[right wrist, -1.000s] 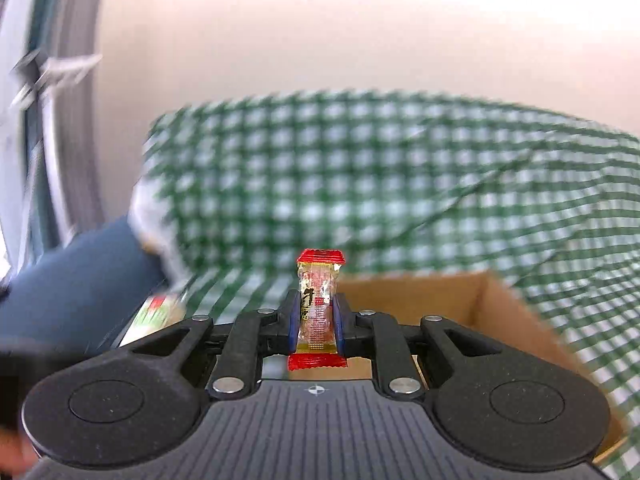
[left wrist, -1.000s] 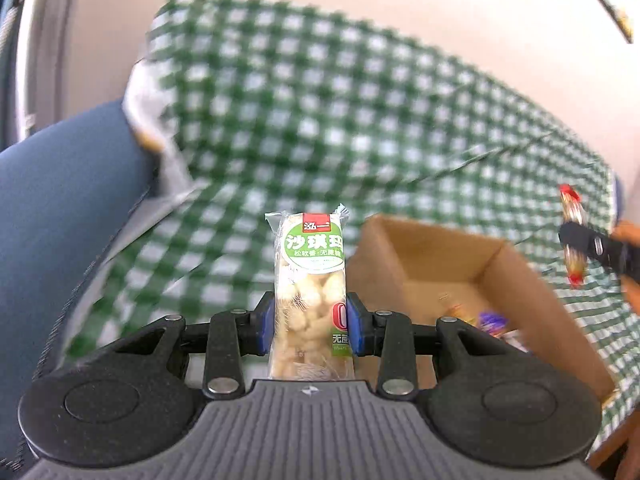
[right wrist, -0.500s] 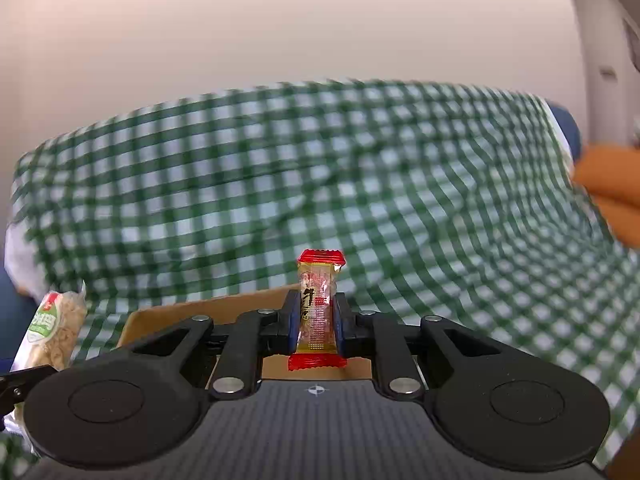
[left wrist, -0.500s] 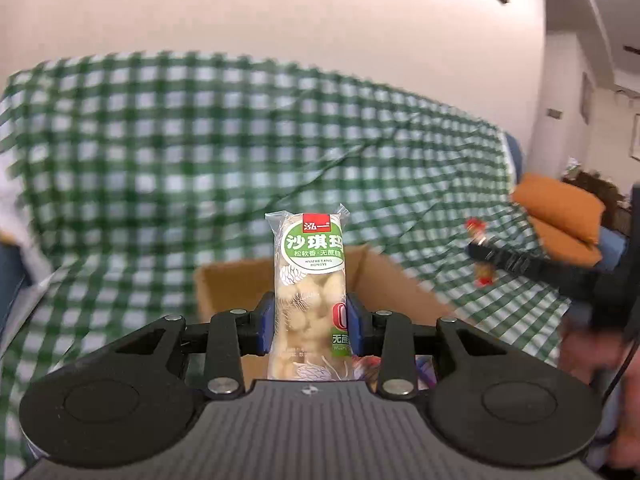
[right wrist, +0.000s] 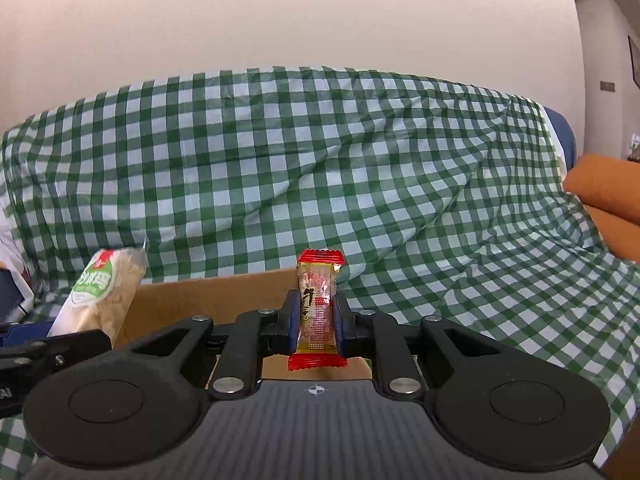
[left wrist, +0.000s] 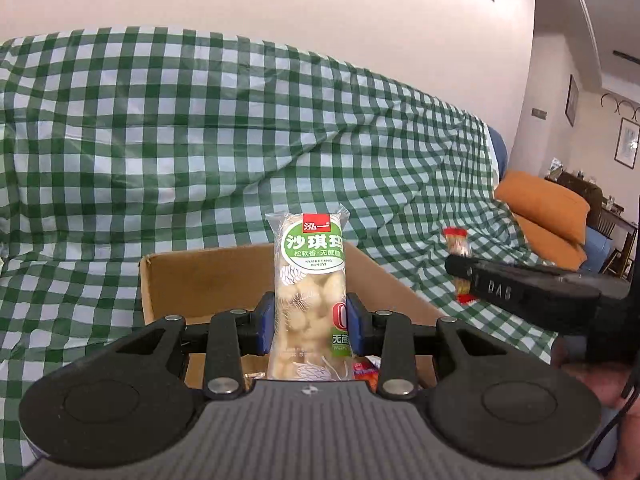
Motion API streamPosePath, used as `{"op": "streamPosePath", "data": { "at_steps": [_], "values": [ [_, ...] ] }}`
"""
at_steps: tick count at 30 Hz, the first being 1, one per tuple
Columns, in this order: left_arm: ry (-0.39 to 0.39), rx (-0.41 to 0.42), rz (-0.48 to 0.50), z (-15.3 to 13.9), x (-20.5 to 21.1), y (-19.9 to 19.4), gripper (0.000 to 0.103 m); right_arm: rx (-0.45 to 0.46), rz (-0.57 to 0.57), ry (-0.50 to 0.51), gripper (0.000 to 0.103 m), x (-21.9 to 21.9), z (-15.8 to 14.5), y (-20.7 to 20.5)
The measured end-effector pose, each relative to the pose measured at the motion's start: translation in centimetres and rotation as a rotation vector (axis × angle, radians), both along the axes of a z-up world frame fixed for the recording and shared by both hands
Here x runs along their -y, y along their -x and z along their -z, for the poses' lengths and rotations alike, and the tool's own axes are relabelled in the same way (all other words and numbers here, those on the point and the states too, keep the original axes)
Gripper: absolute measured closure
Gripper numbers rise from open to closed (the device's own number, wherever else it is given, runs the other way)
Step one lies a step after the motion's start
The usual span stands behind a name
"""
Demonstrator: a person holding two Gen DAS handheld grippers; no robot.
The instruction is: Organize snacks
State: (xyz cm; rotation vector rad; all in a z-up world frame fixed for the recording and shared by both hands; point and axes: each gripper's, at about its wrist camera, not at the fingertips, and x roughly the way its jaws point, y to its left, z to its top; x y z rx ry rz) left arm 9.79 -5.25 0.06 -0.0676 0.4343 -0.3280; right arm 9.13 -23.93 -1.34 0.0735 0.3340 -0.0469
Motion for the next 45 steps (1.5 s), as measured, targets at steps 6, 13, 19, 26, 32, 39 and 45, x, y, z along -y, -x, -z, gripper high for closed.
{"op": "streamPosePath", "data": {
  "at_steps": [6,13,19,26,32,39,45],
  "values": [
    [0.023,-0.008,0.003,0.1,-0.5,-0.8,0.064,-0.018,0.0,0.01,0.086,-0.7,0.5,-0.8],
    [0.054,0.024,0.027,-0.2,-0.3,-0.3,0.033,-0.063,0.008,0.027,0.056,-1.6,1.0,-1.9],
    [0.051,0.066,0.06,-1.0,-0.4,1.2,0.033,-0.049,0.04,0.004,0.044,-1.4,0.7,-1.7],
    [0.054,0.113,0.034,-4.2,-0.6,4.6,0.023,-0.005,0.075,-0.044,0.008,-0.6,-1.0,0.4],
    [0.053,0.056,-0.017,-6.4,-1.1,8.3,0.016,-0.007,0.062,-0.076,0.001,1.5,-4.0,4.1],
    [-0.036,-0.083,-0.151,-2.5,-1.1,12.0,0.0,-0.112,-0.009,-0.023,0.001,2.3,-0.3,8.8],
    [-0.102,-0.174,-0.192,0.6,-1.5,11.5,0.0,-0.155,-0.037,0.06,0.001,1.6,0.9,9.8]
  ]
}}
